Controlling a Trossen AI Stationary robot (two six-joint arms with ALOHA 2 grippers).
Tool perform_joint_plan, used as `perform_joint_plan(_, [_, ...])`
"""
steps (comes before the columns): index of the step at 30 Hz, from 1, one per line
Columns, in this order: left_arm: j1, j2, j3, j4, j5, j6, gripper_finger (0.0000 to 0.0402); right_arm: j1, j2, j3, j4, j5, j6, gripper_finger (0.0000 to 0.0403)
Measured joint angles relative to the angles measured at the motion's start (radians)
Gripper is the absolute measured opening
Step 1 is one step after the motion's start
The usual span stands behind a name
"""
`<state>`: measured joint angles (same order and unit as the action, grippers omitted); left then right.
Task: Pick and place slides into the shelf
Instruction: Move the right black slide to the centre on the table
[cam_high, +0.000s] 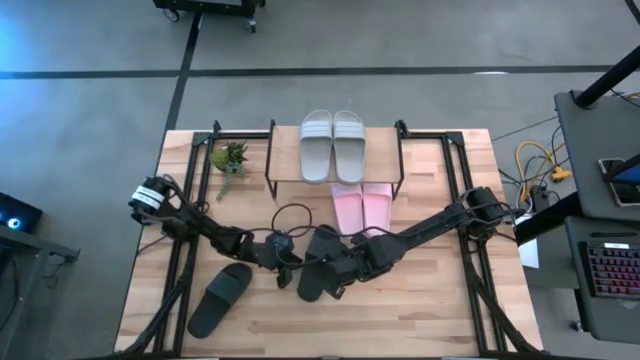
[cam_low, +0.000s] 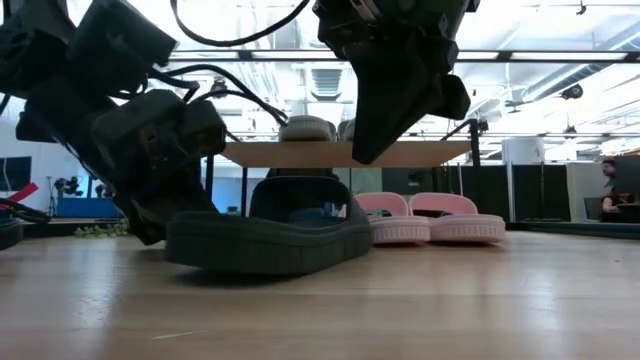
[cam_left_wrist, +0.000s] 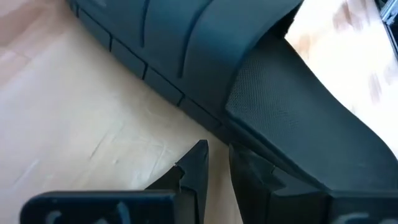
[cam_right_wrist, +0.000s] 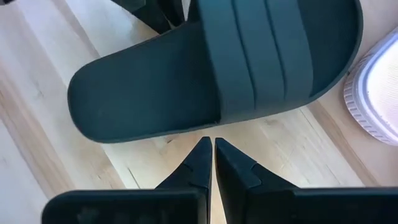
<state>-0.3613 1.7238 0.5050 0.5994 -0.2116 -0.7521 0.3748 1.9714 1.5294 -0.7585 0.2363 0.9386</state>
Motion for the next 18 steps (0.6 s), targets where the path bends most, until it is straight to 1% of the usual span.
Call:
perform_joint_plan(6, [-0.003,-0.005,0.007,-0.006,0.021,0.001,0.0051,-0.002,0.014,-0.002,0.001,-0.003,-0.033,0.0013])
perform_joint_plan(11, [-0.007,-0.010,0.007,-0.014,0.022,0.001,0.0051,-0.003,0.052,-0.005,0.003,-0.008,-0.096,0.0013])
perform_joint_plan(18, [-0.012,-0.010,0.007,-0.012,0.020,0.000,0.0051,-0.036,0.093,-0.006,0.009,-0.001,-0.138,0.0013])
